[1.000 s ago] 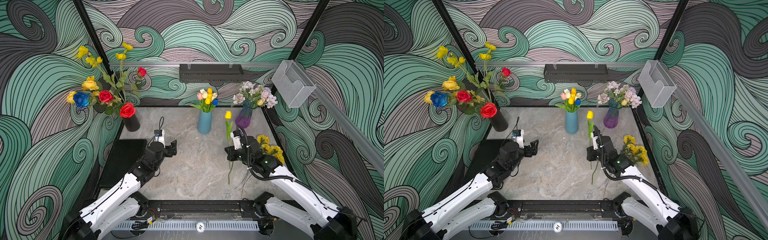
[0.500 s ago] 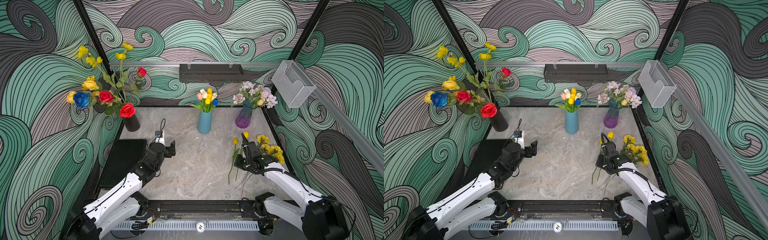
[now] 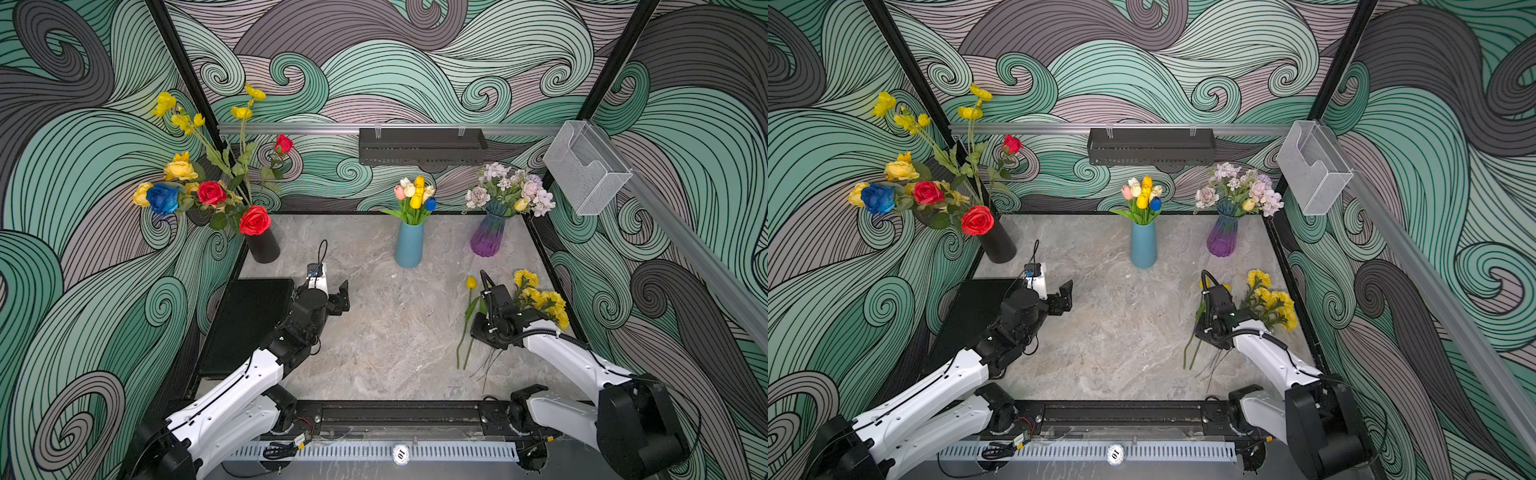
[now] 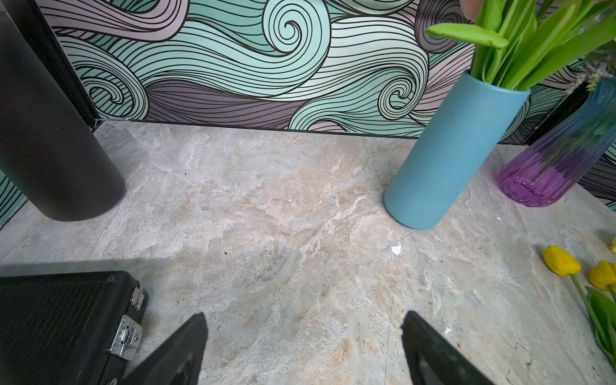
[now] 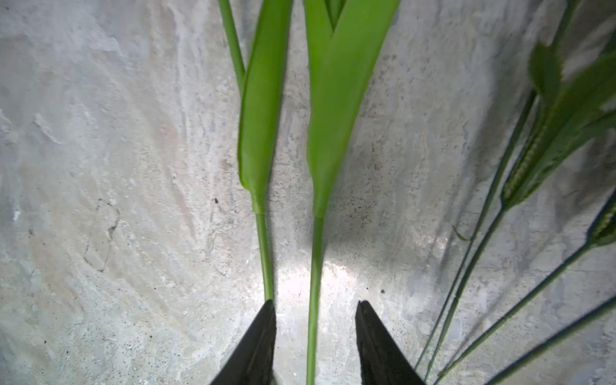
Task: Pick out yellow flowers from the vase
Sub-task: Place the flower at the center of the board.
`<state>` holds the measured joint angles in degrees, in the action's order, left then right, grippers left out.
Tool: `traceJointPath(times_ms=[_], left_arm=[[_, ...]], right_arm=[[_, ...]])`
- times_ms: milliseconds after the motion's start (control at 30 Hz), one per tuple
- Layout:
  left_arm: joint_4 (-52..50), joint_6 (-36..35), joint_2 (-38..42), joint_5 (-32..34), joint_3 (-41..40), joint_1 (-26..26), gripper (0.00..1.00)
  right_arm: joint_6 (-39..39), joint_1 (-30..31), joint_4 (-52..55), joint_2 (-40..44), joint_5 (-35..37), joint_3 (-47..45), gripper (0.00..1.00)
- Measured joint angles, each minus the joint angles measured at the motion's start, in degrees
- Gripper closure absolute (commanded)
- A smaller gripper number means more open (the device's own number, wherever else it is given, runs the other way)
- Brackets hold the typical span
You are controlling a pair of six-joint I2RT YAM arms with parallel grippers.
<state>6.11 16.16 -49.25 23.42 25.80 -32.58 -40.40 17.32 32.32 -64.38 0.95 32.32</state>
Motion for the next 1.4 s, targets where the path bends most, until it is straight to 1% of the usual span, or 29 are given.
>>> traceJointPath(times_ms=[167, 300, 367, 433, 533, 600, 700, 800, 933, 1033, 1233, 1300, 1400], left_arm=[[1.6, -0.6, -1.6, -4.0, 0.7, 0.3, 0.18], [1.4, -0.5, -6.6, -9.4, 6.0, 0.4, 0.29], [1.0, 0.0, -10.1, -12.9, 11.3, 0.4, 0.35], [-0.5, 1.0, -15.1, -18.0, 19.6, 0.4, 0.41], [-3.2, 2.6, -22.4, -24.5, 32.9, 0.4, 0.43], [-5.3, 4.4, -26.7, -27.6, 40.6, 0.4, 0.44], [-7.7, 6.4, -31.8, -31.4, 48.2, 0.4, 0.45], [-10.6, 8.2, -38.4, -35.0, 55.2, 0.4, 0.51], [-14.3, 11.2, -46.2, -37.1, 61.8, 0.4, 0.57], [-16.4, 12.8, -50.2, -37.9, 65.2, 0.4, 0.62], [-19.0, 14.3, -55.0, -38.7, 72.0, 0.4, 0.66], [-19.8, 14.6, -56.6, -39.1, 75.0, 0.4, 0.66], [-20.1, 14.6, -58.0, -38.9, 77.1, 0.4, 0.67]], right_arm=[[1.7, -0.3, 0.1, 3.9, 1.3, 0.4, 0.5], [5.4, -0.4, -1.3, 9.0, 1.7, 2.0, 0.5], [7.2, -0.5, -3.3, 11.9, 1.7, 2.8, 0.5], [8.4, -0.5, -6.5, 15.0, 1.8, 2.9, 0.5], [8.9, -0.5, -12.9, 19.1, 2.0, 1.3, 0.49], [9.2, -0.5, -16.4, 20.9, 2.2, -0.2, 0.48], [10.1, -0.5, -19.9, 21.7, 2.8, -1.9, 0.46], [10.8, -0.5, -22.6, 21.7, 3.2, -2.9, 0.44], [11.8, -0.5, -25.7, 21.8, 2.9, -3.1, 0.42], [12.3, -0.5, -28.3, 22.3, 2.6, -3.6, 0.41], [12.7, -0.6, -31.0, 22.9, 1.6, -5.8, 0.41], [13.0, -0.6, -31.5, 22.9, 1.2, -5.8, 0.41], [13.3, -0.6, -32.4, 23.1, 0.4, -5.8, 0.41]])
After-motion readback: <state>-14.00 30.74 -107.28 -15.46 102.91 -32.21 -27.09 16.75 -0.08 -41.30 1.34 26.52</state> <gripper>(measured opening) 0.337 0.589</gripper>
